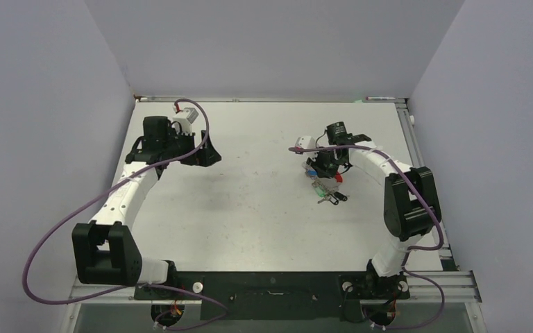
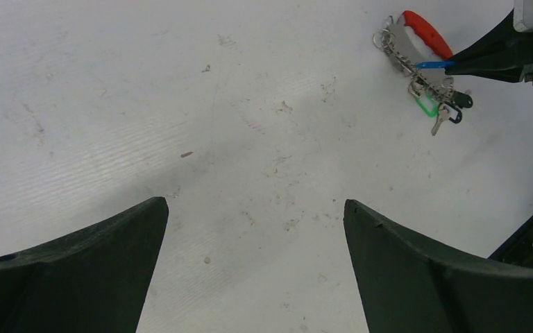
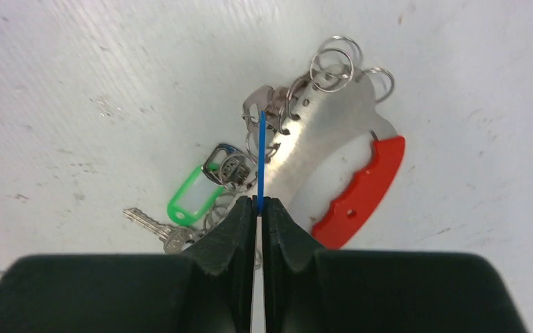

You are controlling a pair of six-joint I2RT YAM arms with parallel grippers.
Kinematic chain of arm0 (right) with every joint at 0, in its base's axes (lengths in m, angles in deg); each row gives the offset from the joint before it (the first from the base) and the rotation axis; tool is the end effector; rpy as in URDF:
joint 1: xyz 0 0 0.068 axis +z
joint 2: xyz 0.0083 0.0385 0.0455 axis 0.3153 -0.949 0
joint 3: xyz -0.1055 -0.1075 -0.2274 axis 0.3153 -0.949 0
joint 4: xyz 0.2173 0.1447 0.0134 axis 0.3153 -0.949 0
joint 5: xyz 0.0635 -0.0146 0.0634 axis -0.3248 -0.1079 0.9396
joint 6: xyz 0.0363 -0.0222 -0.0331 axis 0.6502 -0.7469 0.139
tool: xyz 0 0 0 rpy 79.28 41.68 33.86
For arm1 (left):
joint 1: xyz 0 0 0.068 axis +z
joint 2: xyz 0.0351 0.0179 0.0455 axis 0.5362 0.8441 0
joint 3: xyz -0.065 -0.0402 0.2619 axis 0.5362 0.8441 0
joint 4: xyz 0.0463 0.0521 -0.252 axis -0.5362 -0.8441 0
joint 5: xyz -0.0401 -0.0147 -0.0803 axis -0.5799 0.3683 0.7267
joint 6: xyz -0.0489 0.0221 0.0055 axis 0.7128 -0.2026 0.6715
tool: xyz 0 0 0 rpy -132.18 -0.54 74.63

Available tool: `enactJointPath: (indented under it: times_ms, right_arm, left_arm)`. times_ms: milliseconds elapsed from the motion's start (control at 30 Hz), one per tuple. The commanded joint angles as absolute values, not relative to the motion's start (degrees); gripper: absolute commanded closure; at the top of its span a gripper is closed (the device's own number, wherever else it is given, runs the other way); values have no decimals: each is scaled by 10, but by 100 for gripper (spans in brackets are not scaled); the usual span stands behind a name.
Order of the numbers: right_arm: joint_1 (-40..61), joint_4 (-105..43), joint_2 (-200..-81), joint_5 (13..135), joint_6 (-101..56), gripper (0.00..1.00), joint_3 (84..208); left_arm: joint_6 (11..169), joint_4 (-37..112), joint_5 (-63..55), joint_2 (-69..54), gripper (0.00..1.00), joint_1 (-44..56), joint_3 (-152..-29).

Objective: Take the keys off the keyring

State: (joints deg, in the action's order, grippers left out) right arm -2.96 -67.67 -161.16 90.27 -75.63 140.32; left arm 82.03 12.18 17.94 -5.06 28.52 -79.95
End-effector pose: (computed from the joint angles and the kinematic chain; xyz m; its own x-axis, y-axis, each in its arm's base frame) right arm 0.3360 0.1079 0.1959 -0.3407 -0.7770 -0.5293 -0.9156 0.4020 -0.0006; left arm 0.2949 -0.0381 0.2941 -0.6634 -0.0161 -0.7481 0.3999 0.8374 -0.3726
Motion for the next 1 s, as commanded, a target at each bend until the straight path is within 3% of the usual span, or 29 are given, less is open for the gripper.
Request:
enactJointPath:
  times_ms: [0,433,567,967]
  right_arm:
    - [2,-650,-1568,926,-725,95,1433]
    - [71,-632,-1531,1004,-649,95,1456]
    - [90,-636,-1530,1013,-640,95,1469]
    - [136,-617,-1532,1018,-605,95,1470]
  left_arm:
    - [868,157,244,-24,4,288,-824]
    - [1034,275,351,91,4,262,-806]
    - [1174,424,392,142,4,253,-768]
    - [1309,579,383,254,4,170,-718]
